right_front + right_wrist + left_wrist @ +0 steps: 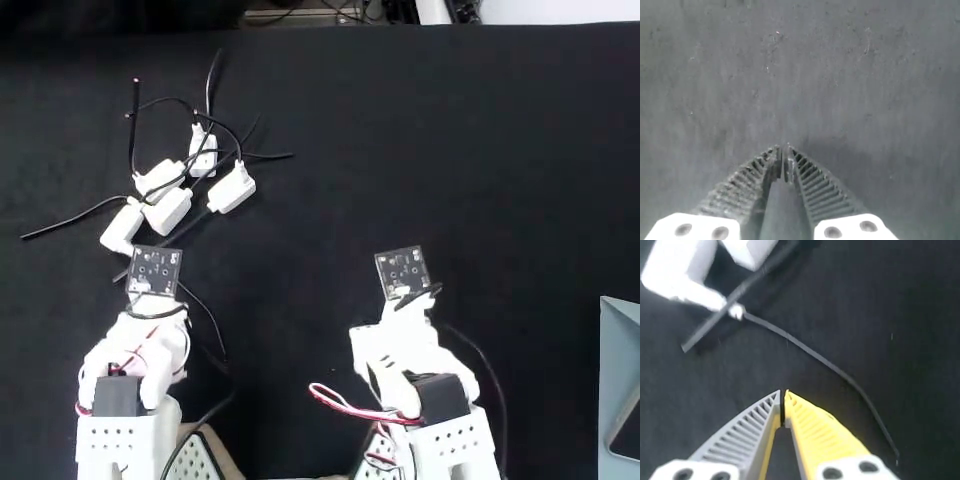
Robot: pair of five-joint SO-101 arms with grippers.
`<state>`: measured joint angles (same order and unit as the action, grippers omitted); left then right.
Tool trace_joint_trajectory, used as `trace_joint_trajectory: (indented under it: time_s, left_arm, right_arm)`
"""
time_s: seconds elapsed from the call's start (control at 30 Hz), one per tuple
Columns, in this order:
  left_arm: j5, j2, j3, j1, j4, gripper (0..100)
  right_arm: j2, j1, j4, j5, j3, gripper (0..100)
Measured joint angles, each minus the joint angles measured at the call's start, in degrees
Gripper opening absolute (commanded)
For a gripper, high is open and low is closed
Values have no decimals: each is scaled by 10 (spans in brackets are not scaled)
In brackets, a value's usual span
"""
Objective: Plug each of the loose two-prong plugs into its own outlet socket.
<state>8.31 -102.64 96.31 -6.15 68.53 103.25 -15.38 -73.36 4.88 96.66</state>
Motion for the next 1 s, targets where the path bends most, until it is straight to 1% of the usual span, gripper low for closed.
trace_joint_trajectory:
  time_s: [0.07, 0.17, 1.0]
  left_arm:
    - [0, 0, 0, 0, 25, 30]
    - [0, 0, 0, 0, 33, 30]
    - [0, 0, 0, 0, 33, 30]
  right_arm:
    - [0, 0, -1, 0, 0, 14]
    - [0, 0, -1, 0, 0, 14]
    - [0, 0, -1, 0, 0, 14]
